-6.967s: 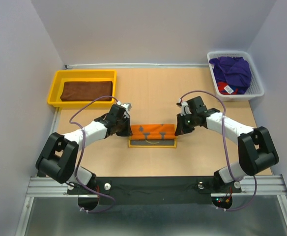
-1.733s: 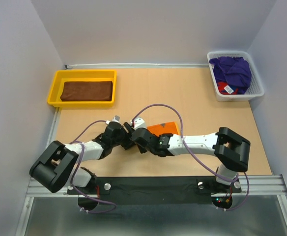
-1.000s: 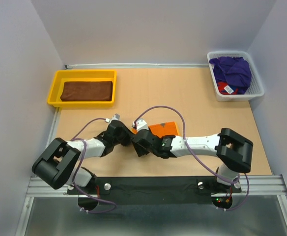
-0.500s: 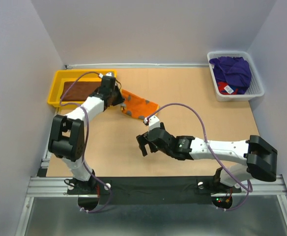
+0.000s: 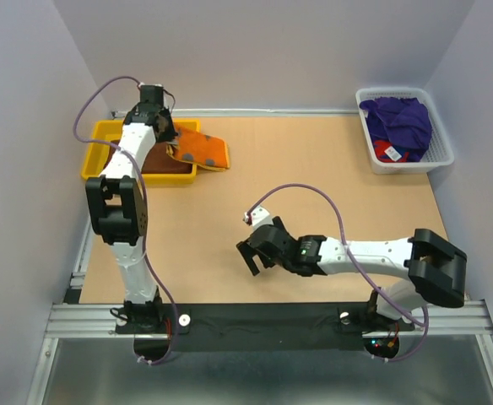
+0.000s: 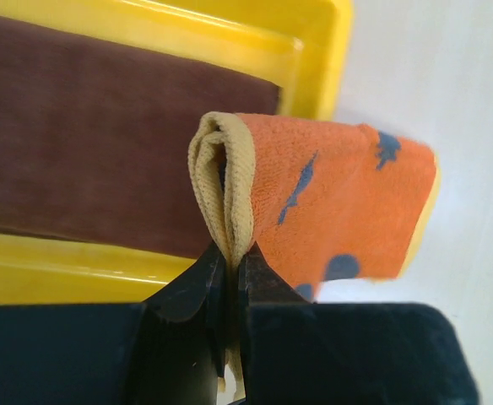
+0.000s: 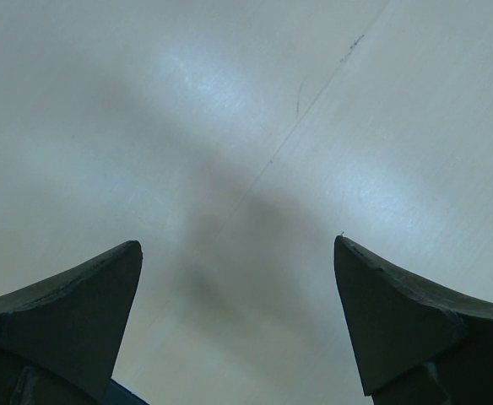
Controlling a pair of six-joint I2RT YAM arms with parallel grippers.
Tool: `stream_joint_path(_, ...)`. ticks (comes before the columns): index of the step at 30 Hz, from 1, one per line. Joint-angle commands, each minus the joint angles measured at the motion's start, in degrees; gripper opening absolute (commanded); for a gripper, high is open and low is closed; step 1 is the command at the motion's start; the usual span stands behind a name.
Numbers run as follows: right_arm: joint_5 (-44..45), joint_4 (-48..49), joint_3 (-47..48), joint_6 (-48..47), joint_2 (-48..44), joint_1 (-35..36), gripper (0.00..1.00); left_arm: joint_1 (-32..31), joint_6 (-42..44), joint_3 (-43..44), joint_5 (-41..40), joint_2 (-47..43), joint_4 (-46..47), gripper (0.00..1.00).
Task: Fold and stack the towels
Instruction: Neatly place the folded towel into the bin
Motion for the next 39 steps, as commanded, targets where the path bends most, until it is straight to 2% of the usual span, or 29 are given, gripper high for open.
stream_joint_path(1,-0.2,-1.5,3.5,-2.6,1.6,-0.3,1.00,3.8,6.2,5.8,-5.1,1.2,-6.3,0.00)
stream_joint_path(5,-0.4,-2.4,4.7,-3.7,3.5,-0.4,1.00,7.3,7.4,7.1,-2.9,2.5,-5.6,0.00)
stream_joint_path(10,-0.5,-3.8,6.6,-4.8,5.4,-0.4,1.00,8.4,12.0,10.6,-0.6,5.2,-6.3,0.00)
stream_joint_path(15,-0.8,-5.3,8.6,-6.2,7.2,-0.4,1.00,9.3,13.1,14.5,-2.2,8.8,-7.6,0.00)
stream_joint_path(24,-0.4,-7.2,10.7,-7.5,9.0,-0.4,1.00,11.7,11.9,15.2,-1.9,10.2,-5.7,0.00)
stream_joint_path(39,0.3,-8.7,12.3,-8.5,11.7,-0.4,1.00,12.2,14.9,18.2,-7.3,13.5,-7.6,0.00)
